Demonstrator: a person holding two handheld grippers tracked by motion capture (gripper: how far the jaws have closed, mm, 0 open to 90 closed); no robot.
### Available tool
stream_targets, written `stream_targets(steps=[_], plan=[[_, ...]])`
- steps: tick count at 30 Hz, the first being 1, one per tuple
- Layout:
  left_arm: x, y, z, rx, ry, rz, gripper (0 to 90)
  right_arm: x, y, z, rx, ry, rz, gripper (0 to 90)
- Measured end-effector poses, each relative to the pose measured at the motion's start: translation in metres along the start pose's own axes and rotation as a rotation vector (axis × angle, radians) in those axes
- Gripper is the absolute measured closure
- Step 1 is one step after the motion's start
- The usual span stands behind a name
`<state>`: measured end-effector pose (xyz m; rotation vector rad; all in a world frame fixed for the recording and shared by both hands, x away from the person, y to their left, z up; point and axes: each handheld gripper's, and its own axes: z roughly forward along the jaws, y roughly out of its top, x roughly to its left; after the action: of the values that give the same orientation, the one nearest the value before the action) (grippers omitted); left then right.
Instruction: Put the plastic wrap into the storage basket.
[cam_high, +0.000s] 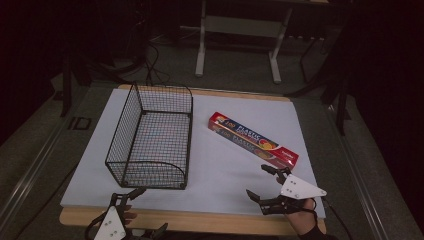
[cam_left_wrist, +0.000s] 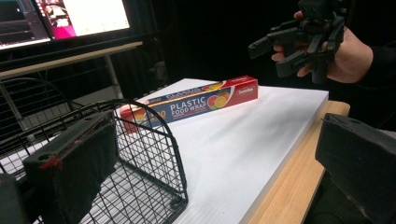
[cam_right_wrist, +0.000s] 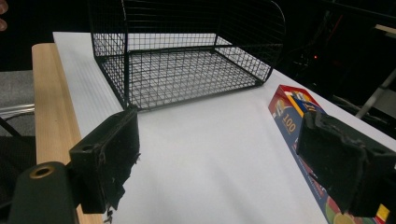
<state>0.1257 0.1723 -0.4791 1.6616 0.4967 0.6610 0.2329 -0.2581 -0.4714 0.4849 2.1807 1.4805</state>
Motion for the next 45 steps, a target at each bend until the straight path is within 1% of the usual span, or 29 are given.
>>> stream_targets(steps=[2,3,4,5,6,8,9,12,14,15,18,19,20,25,26,27,28,29,30,31,32,34,36,38,39,40,42,44,45], plan=[[0.0,0.0,0.0,0.0,0.001,0.0,0.0,-0.001,0.002,0.0,0.002,0.03,0.012,17.8],[0.0,0.0,0.0,0.002,0.001,0.001,0.0,-0.001,0.002,0.0,0.002,0.03,0.012,17.8],[0.0,0.0,0.0,0.002,0.001,0.003,0.1,-0.002,0.004,-0.002,-0.011,0.057,0.003,17.9],[0.0,0.0,0.0,0.003,0.001,0.004,0.1,-0.002,0.004,-0.002,-0.011,0.057,0.003,17.9],[-0.001,0.0,0.0,0.005,0.001,0.002,0.0,-0.001,0.006,-0.003,-0.015,0.05,-0.029,17.7],[-0.001,0.0,0.0,0.005,0.001,0.003,0.0,-0.001,0.006,-0.003,-0.011,0.06,-0.036,17.7],[0.0,0.0,0.0,0.007,0.0,0.003,0.0,-0.002,0.005,-0.002,-0.01,0.064,-0.063,17.5],[0.0,0.0,0.0,0.009,-0.002,0.002,0.1,-0.004,0.006,-0.001,0.045,0.103,-0.073,17.9],[0.0,0.0,0.0,0.013,-0.005,0.003,0.0,-0.007,0.008,-0.001,0.1,0.102,-0.084,16.7],[0.0,0.0,0.001,0.012,-0.006,0.003,0.0,-0.008,0.009,0.0,0.13,0.106,-0.069,16.0],[0.0,-0.001,0.001,0.014,-0.007,0.004,0.1,-0.015,0.013,0.0,0.182,0.133,-0.016,13.1],[0.0,-0.001,0.001,0.018,-0.004,0.004,0.0,-0.018,0.014,0.0,0.191,0.152,0.009,12.3],[0.0,-0.001,0.001,0.018,-0.004,0.004,0.0,-0.021,0.016,-0.001,0.188,0.151,0.022,11.1],[0.001,-0.001,0.002,0.024,-0.004,0.002,0.0,-0.028,0.021,-0.001,0.207,0.112,0.011,10.5],[0.001,-0.001,0.002,0.024,-0.004,0.002,0.0,-0.032,0.023,0.001,0.23,0.102,0.001,10.5],[0.001,-0.001,0.002,0.024,-0.005,0.001,0.0,-0.034,0.023,0.002,0.237,0.121,0.013,10.6],[0.001,-0.001,0.002,0.023,-0.007,-0.002,0.0,-0.034,0.023,0.002,0.237,0.121,0.013,10.6],[0.001,-0.001,0.002,0.023,-0.006,-0.004,0.1,-0.043,0.025,0.006,0.236,0.179,0.04,14.0],[0.001,-0.001,0.002,0.024,-0.006,-0.004,0.1,-0.043,0.025,0.006,0.236,0.179,0.04,14.0],[0.001,-0.001,0.002,0.023,-0.006,-0.005,0.0,-0.048,0.026,0.01,0.259,0.167,-0.013,15.5],[0.001,-0.001,0.002,0.023,-0.007,-0.006,0.1,-0.051,0.026,0.013,0.271,0.171,-0.03,16.5],[0.001,-0.001,0.002,0.022,-0.007,-0.005,0.0,-0.054,0.026,0.015,0.278,0.182,-0.036,16.5],[0.001,-0.002,0.002,0.023,-0.008,-0.007,0.0,-0.061,0.025,0.021,0.308,0.186,-0.046,18.0],[0.001,-0.002,0.002,0.024,-0.009,-0.007,0.1,-0.07,0.019,0.03,0.357,0.165,-0.03,18.1],[0.001,-0.002,0.002,0.024,-0.009,-0.007,0.1,-0.07,0.019,0.03,0.357,0.165,-0.03,18.1],[0.001,-0.002,0.002,0.024,-0.01,-0.005,0.1,-0.079,0.017,0.037,0.406,0.148,0.01,16.1],[0.001,-0.002,0.002,0.03,-0.011,-0.005,0.1,-0.085,0.015,0.04,0.417,0.141,0.031,11.7],[0.001,-0.001,0.002,0.03,-0.01,-0.006,0.0,-0.09,0.013,0.046,0.449,0.12,0.024,10.8],[0.001,-0.001,0.002,0.03,-0.01,-0.006,0.0,-0.092,0.012,0.048,0.458,0.09,0.02,10.6]])
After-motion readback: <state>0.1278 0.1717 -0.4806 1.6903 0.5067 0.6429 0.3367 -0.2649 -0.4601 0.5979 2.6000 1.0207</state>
